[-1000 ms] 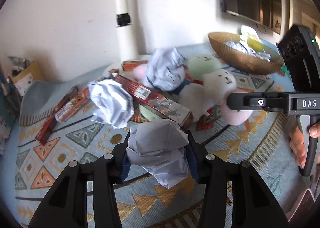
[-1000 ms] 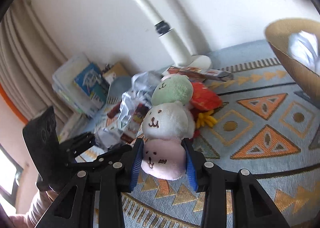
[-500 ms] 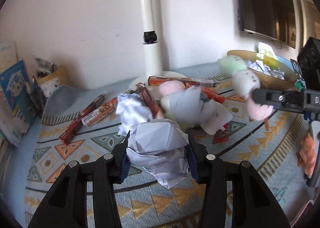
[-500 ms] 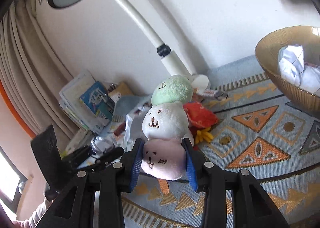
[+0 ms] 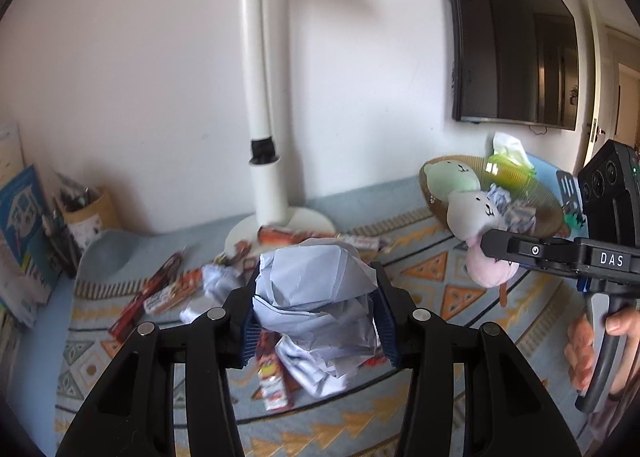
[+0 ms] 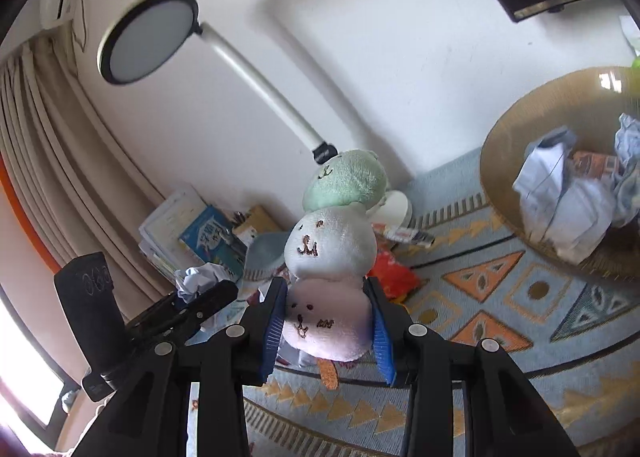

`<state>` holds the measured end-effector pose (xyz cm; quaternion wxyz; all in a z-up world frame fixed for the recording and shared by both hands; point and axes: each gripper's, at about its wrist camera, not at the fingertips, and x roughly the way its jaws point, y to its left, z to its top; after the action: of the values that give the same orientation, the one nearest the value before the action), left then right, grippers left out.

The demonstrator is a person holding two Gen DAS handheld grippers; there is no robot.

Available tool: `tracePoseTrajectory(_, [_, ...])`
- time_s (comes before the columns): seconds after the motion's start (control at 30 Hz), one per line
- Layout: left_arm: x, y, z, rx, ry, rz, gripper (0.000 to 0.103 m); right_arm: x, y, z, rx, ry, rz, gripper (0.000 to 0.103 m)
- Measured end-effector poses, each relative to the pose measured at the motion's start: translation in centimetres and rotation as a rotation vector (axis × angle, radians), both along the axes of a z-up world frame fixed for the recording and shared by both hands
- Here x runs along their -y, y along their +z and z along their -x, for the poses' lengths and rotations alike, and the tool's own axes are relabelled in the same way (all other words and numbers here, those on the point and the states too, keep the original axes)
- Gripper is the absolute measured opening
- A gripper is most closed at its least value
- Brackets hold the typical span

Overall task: Organize objects
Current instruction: 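Carry the paper ball and stacked plush toy to the gold bowl and release both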

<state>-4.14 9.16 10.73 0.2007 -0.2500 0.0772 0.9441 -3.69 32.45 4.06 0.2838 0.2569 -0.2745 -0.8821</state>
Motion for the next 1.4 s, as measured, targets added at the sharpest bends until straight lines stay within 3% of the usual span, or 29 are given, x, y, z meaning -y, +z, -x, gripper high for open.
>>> tracePoseTrajectory(0.37, [-3.6,2.5,1.6,-0.008,0.002,-0.044,0.045,-2.6,4.0,-0.2,-0.061,-0.035,-0.038,0.038])
tracePoseTrajectory(0.8, [-10.5,5.6,2.8,-0.053,-0.081,-0.058,0.045,-7.3,5.8,0.1,-0.059,-0.120,-0.060,0.038])
tracePoseTrajectory(1.0, [-14.3,5.7,3.7,-0.044,-0.125,-0.059,0.045,-10.5,5.9,0.3,-0.036,-0.189,-0.078,0.038])
tracePoseTrajectory(1.27, [-20.2,4.0,5.6,0.053,-0.187,-0.085,0.045,-15.0,5.8,0.2,0.008,-0.307,-0.119,0.038])
tracePoseTrajectory(1.4, [-22.6,3.1,5.5,0.053,-0.220,-0.054,0.045,-16.6,5.2,0.2,0.042,-0.348,-0.135,0.038])
